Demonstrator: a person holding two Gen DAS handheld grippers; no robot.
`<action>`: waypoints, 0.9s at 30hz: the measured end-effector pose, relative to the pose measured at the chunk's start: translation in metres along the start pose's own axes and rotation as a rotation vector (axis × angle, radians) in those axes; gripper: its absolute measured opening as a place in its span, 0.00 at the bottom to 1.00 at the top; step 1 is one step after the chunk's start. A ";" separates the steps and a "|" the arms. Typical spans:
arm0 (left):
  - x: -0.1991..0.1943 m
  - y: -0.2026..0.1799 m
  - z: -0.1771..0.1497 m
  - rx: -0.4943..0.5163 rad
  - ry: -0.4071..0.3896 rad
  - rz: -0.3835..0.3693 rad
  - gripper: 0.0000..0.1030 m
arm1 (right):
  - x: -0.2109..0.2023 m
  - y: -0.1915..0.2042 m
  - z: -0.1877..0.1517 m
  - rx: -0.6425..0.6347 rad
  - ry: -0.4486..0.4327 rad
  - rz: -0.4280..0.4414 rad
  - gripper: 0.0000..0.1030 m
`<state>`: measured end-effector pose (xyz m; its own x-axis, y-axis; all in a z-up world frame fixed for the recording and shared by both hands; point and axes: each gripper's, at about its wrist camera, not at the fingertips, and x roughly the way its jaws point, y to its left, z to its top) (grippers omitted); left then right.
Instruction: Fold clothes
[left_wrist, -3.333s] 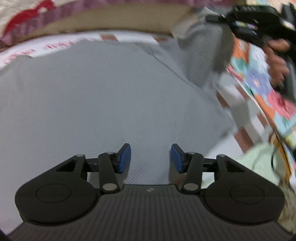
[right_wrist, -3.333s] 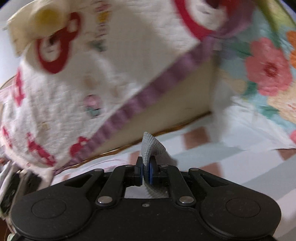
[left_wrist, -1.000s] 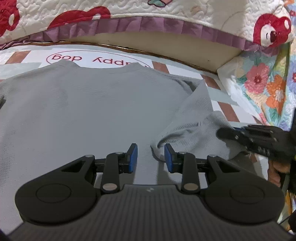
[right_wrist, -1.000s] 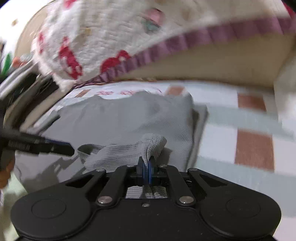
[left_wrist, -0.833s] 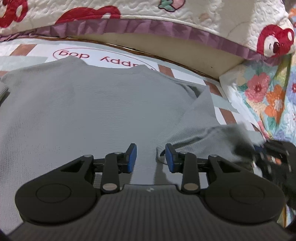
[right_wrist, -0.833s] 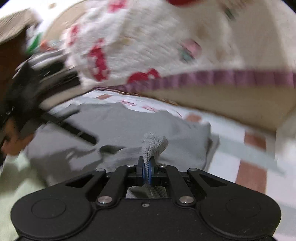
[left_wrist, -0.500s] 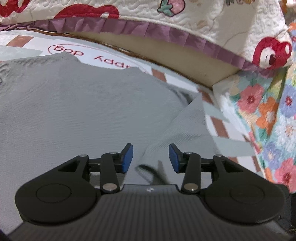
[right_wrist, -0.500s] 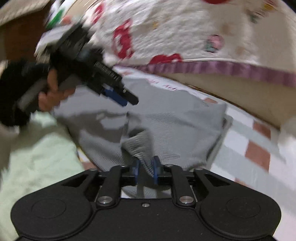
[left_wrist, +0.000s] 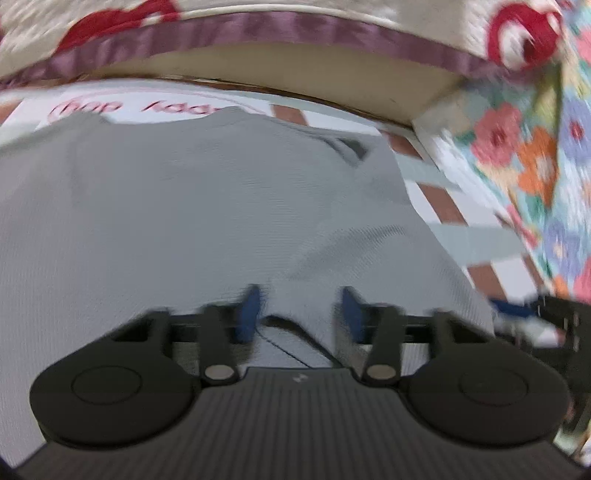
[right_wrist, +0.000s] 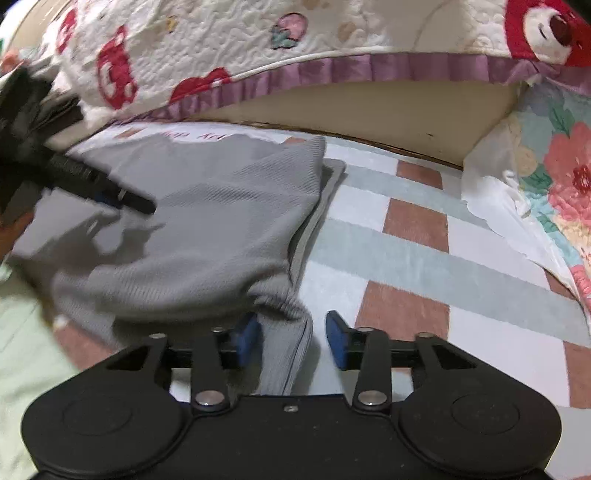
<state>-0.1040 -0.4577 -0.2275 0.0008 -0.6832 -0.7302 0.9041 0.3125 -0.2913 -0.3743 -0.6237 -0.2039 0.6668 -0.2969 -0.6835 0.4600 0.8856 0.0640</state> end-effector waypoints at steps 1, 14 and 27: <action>0.000 -0.005 0.000 0.039 0.004 0.016 0.04 | 0.000 -0.003 0.002 0.047 -0.019 0.014 0.22; -0.020 -0.005 -0.001 0.086 -0.024 0.138 0.10 | 0.005 -0.025 -0.017 0.364 -0.052 -0.016 0.12; -0.166 0.139 -0.014 -0.007 -0.100 0.364 0.43 | -0.039 0.053 0.002 -0.040 -0.037 -0.240 0.51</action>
<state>0.0155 -0.2915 -0.1549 0.3636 -0.5873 -0.7231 0.8342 0.5508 -0.0279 -0.3746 -0.5657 -0.1723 0.5627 -0.5130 -0.6482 0.5848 0.8013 -0.1265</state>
